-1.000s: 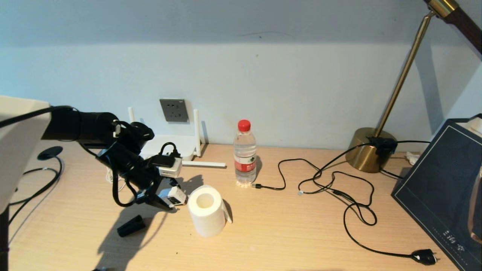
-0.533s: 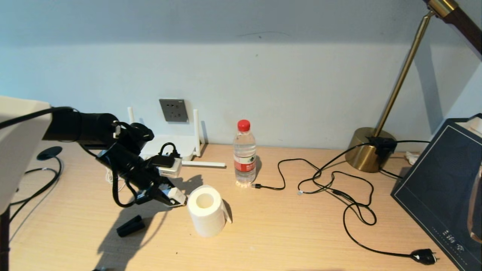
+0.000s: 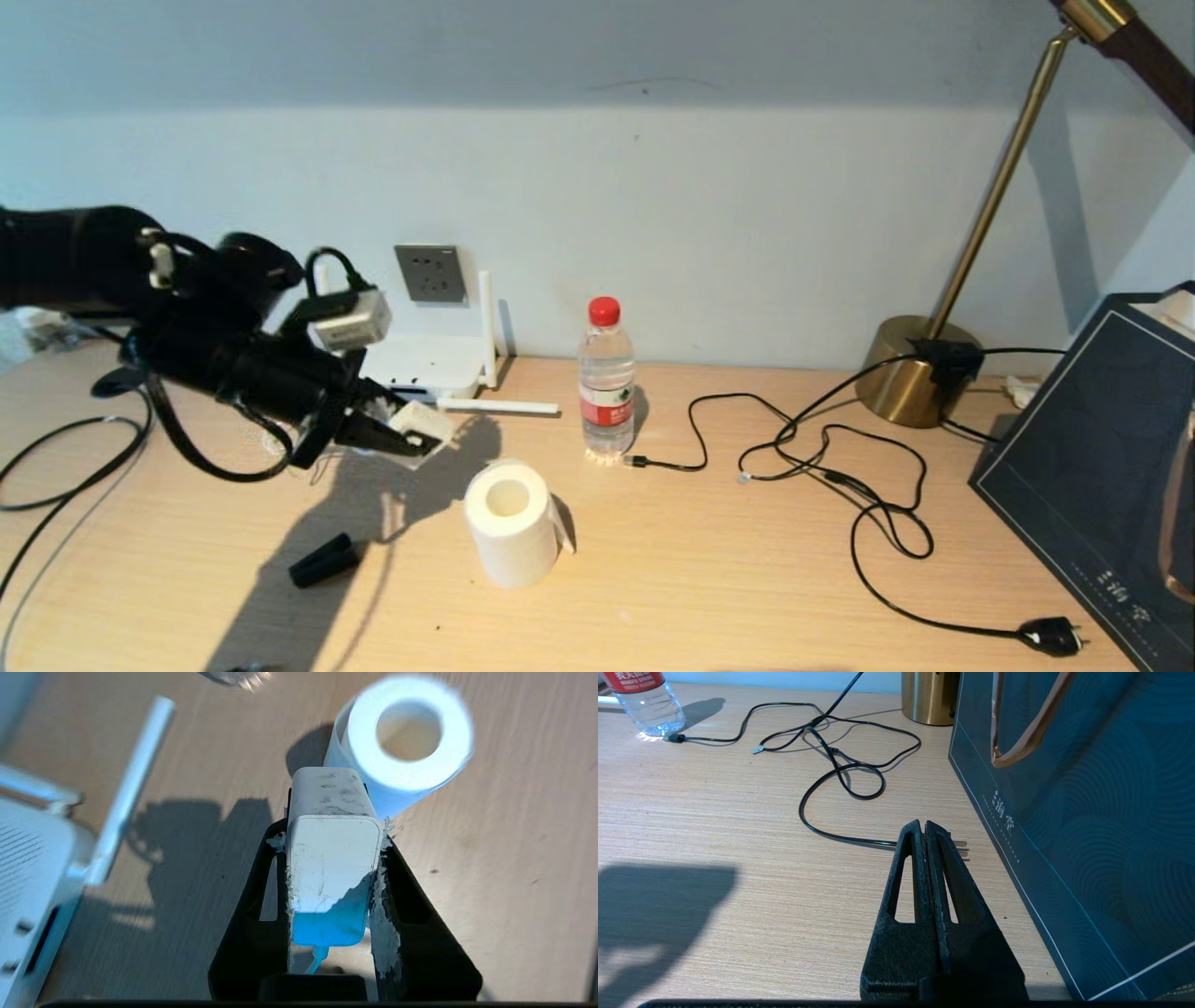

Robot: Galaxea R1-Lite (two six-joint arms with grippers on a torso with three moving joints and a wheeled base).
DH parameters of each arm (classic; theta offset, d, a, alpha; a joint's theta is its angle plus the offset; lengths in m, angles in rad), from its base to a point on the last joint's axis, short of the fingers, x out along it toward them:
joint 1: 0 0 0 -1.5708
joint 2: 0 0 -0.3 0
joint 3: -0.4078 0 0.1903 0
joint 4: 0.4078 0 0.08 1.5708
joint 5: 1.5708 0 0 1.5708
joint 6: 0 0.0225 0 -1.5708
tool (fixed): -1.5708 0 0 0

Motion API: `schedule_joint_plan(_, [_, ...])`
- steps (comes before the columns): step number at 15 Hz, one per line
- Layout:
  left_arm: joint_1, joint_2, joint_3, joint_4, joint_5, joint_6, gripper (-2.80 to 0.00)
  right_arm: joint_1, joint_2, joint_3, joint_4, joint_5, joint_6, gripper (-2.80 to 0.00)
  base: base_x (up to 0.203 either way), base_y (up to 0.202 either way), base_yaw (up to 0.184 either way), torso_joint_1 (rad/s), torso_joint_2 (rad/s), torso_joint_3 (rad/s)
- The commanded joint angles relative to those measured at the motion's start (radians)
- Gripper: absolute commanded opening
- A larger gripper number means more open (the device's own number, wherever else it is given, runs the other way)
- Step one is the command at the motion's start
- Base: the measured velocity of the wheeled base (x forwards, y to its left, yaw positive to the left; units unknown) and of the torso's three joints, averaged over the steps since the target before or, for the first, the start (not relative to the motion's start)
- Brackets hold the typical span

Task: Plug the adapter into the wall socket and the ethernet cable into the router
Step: Align plug and socket

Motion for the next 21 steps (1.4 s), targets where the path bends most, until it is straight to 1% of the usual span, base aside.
schedule_joint_plan(1, [0.15, -0.216, 0.003, 0.029, -0.085, -0.133, -2.8, 0.0, 0.002, 0.0, 0.0, 0.0, 0.0, -2.8, 0.0, 0.0, 0.0, 0.0, 0.0, 0.0])
schedule_joint_plan(3, [0.302, -0.292, 0.001, 0.076, -0.119, -0.264, -2.8, 0.0, 0.0, 0.0, 0.0, 0.0, 0.0, -2.8, 0.0, 0.0, 0.0, 0.0, 0.0, 0.0])
schedule_joint_plan(4, [0.369, -0.32, -0.001, 0.087, -0.127, -0.357, -2.8, 0.0, 0.002, 0.0, 0.0, 0.0, 0.001, -2.8, 0.0, 0.0, 0.0, 0.0, 0.0, 0.0])
schedule_joint_plan(5, [0.417, -0.336, -0.003, 0.088, -0.129, -0.423, -2.8, 0.0, 0.002, 0.0, 0.0, 0.0, 0.001, -2.8, 0.0, 0.0, 0.0, 0.0, 0.0, 0.0])
schedule_joint_plan(6, [0.465, -0.35, -0.001, 0.079, -0.128, -0.47, -2.8, 0.0, 0.002, 0.0, 0.0, 0.0, 0.001, -2.8, 0.0, 0.0, 0.0, 0.0, 0.0, 0.0])
schedule_joint_plan(7, [0.496, -0.364, 0.011, 0.069, -0.127, -0.491, -2.8, 0.0, 0.001, 0.0, 0.0, 0.0, 0.001, -2.8, 0.0, 0.0, 0.0, 0.0, 0.0, 0.0])
schedule_joint_plan(8, [0.515, -0.374, 0.025, 0.058, -0.126, -0.498, -2.8, 0.0, 0.002, 0.0, 0.0, 0.0, 0.001, -2.8, 0.0, 0.0, 0.0, 0.0, 0.0, 0.0])
schedule_joint_plan(9, [0.538, -0.379, 0.051, 0.006, -0.124, -0.5, -2.8, 0.0, 0.0, 0.0, 0.0, 0.0, 0.001, -2.8, 0.0, 0.0, 0.0, 0.0, 0.0, 0.0])
schedule_joint_plan(11, [0.55, -0.378, 0.134, -0.189, -0.106, -0.509, -2.8, 0.0, 0.002, 0.0, 0.0, 0.0, 0.0, -2.8, 0.0, 0.0, 0.0, 0.0, 0.0, 0.0])
schedule_joint_plan(12, [0.546, -0.377, 0.208, -0.327, -0.1, -0.514, -2.8, 0.0, 0.002, 0.0, 0.0, 0.0, 0.001, -2.8, 0.0, 0.0, 0.0, 0.0, 0.0, 0.0])
schedule_joint_plan(13, [0.529, -0.376, 0.286, -0.493, -0.087, -0.529, -2.8, 0.0, 0.002, 0.0, 0.0, 0.0, 0.001, -2.8, 0.0, 0.0, 0.0, 0.0, 0.0, 0.0])
schedule_joint_plan(14, [0.499, -0.373, 0.354, -0.652, -0.055, -0.567, -2.8, 0.0, 0.002, 0.0, 0.001, 0.0, 0.001, -2.8, 0.0, 0.0, 0.0, 0.0, 0.0, 0.0])
schedule_joint_plan(15, [0.439, -0.371, 0.423, -0.822, 0.007, -0.648, -2.8, 0.0, 0.002, 0.0, 0.0, 0.0, 0.001, -2.8, 0.0, 0.0, 0.0, 0.0, 0.0, 0.0])
schedule_joint_plan(16, [0.349, -0.367, 0.478, -0.976, 0.091, -0.765, -2.8, 0.0, 0.002, 0.0, 0.0, 0.0, 0.001, -2.8, 0.0, 0.0, 0.0, 0.0, 0.0, 0.0])
schedule_joint_plan(17, [0.258, -0.359, 0.514, -1.099, 0.185, -0.873, -2.8, 0.0, 0.001, 0.0, 0.0, 0.0, 0.0, -2.8, 0.0, 0.0, 0.0, 0.0, 0.0, 0.0])
schedule_joint_plan(18, [0.155, -0.338, 0.543, -1.223, 0.321, -0.983, -2.8, 0.0, 0.002, 0.0, 0.0, 0.0, 0.001, -2.8, 0.0, 0.0, 0.0, 0.0, 0.0, 0.0])
schedule_joint_plan(19, [0.061, -0.306, 0.564, -1.324, 0.454, -1.078, -2.8, 0.0, 0.002, 0.0, 0.0, 0.0, 0.001, -2.8, 0.0, 0.0, 0.0, 0.0, 0.0, 0.0])
schedule_joint_plan(20, [-0.017, -0.268, 0.581, -1.413, 0.563, -1.166, -2.8, 0.0, 0.002, 0.0, 0.0, 0.0, 0.001, -2.8, 0.0, 0.0, 0.0, 0.0, 0.0, 0.0])
schedule_joint_plan(21, [-0.08, -0.213, 0.607, -1.504, 0.659, -1.239, -2.8, 0.0, 0.002, 0.0, 0.001, 0.0, 0.001, -2.8, 0.0, 0.0, 0.0, 0.0, 0.0, 0.0])
